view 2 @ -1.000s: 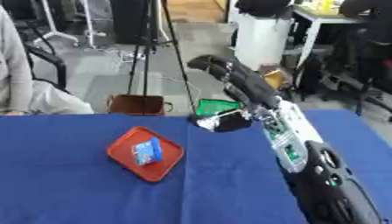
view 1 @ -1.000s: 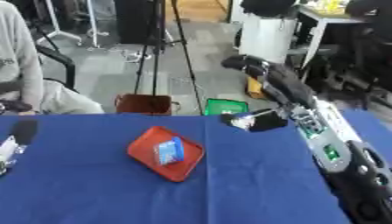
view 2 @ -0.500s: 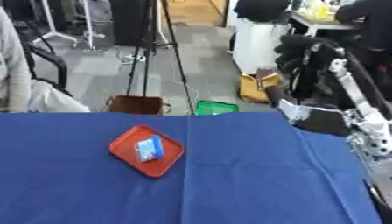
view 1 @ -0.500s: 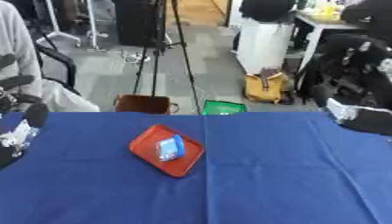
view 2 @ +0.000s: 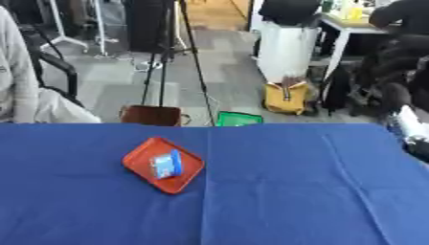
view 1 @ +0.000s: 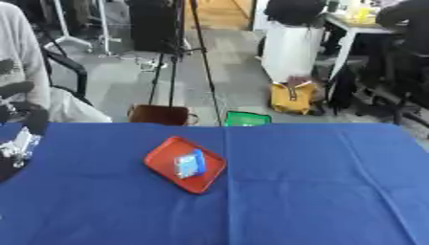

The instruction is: Pick up objects on the table and place them in the box.

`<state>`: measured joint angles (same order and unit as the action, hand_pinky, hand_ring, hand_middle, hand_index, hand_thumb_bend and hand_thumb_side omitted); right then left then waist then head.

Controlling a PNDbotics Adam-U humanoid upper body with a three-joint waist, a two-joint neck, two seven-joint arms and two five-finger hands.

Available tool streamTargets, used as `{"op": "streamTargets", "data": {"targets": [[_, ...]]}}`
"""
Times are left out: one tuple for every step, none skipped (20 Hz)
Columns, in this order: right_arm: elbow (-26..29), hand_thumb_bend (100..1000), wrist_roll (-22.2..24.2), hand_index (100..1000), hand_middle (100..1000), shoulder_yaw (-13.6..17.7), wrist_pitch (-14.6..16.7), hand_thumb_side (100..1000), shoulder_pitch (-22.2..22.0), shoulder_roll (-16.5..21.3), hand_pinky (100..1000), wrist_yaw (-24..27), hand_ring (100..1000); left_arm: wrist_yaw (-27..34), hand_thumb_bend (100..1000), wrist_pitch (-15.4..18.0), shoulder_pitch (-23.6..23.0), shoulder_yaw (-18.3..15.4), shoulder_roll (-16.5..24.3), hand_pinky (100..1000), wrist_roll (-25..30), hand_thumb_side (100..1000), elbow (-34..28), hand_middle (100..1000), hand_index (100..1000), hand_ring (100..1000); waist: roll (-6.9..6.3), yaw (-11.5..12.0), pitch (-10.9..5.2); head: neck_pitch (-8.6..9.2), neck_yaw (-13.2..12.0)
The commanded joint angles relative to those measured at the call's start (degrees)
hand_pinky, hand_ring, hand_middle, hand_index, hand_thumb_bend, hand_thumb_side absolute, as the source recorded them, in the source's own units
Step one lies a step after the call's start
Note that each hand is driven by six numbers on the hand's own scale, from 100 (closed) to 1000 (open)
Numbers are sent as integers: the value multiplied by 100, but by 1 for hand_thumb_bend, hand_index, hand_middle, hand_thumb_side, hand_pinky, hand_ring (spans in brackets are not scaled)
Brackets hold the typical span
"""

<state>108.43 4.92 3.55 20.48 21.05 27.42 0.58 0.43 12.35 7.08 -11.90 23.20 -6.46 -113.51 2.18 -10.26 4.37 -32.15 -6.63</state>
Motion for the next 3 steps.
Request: {"op": "streamTargets", "data": {"targets": [[185, 182, -36, 856, 701, 169, -94, 396, -65, 78, 549, 124, 657, -40, 485, 22, 12, -75, 131, 623, -65, 449, -108, 888, 960, 781, -18, -8, -29, -25, -40], [210, 182, -33, 856, 701, 186, -105, 396, -95, 64, 549, 131, 657, -44, 485, 30, 4, -80, 128, 623, -75, 449, -108, 888, 960, 781, -23, -10, -24, -16, -47], [220, 175, -32, 848, 697, 203, -122, 397, -121, 42, 546, 138, 654, -40, 477, 40, 12, -87, 117, 623, -92, 474, -108, 888, 960, 780, -34, -19, -12, -22, -53]]}}
